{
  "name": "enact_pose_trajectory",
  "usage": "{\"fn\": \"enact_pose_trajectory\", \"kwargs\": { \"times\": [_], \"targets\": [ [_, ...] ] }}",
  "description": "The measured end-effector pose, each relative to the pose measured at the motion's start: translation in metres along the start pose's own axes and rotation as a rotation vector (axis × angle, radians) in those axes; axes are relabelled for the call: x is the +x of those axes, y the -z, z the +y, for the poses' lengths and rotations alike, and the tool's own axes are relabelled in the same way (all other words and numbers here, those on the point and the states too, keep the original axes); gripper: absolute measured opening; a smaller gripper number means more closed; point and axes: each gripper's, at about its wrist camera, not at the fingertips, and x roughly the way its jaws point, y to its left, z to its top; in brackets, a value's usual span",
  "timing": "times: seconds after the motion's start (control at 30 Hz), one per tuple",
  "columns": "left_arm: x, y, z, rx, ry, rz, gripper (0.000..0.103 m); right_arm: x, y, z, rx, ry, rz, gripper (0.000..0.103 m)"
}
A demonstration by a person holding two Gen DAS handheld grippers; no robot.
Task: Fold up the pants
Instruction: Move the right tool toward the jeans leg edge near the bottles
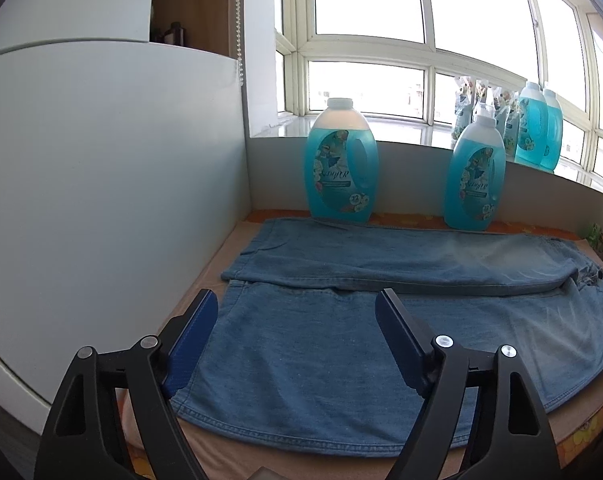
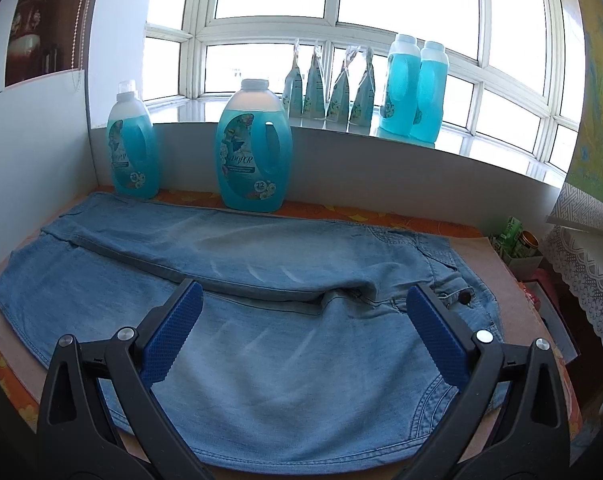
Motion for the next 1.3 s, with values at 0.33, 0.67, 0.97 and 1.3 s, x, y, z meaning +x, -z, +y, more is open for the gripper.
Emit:
{"fn": "enact_pose_trajectory", "kwargs": {
  "times": [0.33, 0.67, 0.97, 1.3],
  "targets": [
    [0.060, -0.032, 0.017, -0.023, 0.053, 0.071, 0.060, 0.083, -0.045, 0.027, -0.102, -0.176, 0.064, 0.103],
    [0.132, -0.072, 0.007, 0.016, 0.063, 0.137, 0.050, 0.202, -0.094, 0.053, -0.292, -0.305, 0.181, 0.082],
    [0.203, -0.078, -0.011, 0.049, 0.046, 0.230, 0.049, 0.314, -0.086, 0.062, -0.428, -0.376, 0.308, 0.061],
    [0.272, -0.047, -0.023, 0.083, 0.021, 0.366, 0.044, 0.390, -0.071, 0.077, -0.498, -0.452, 0.379, 0.050]
  ]
}}
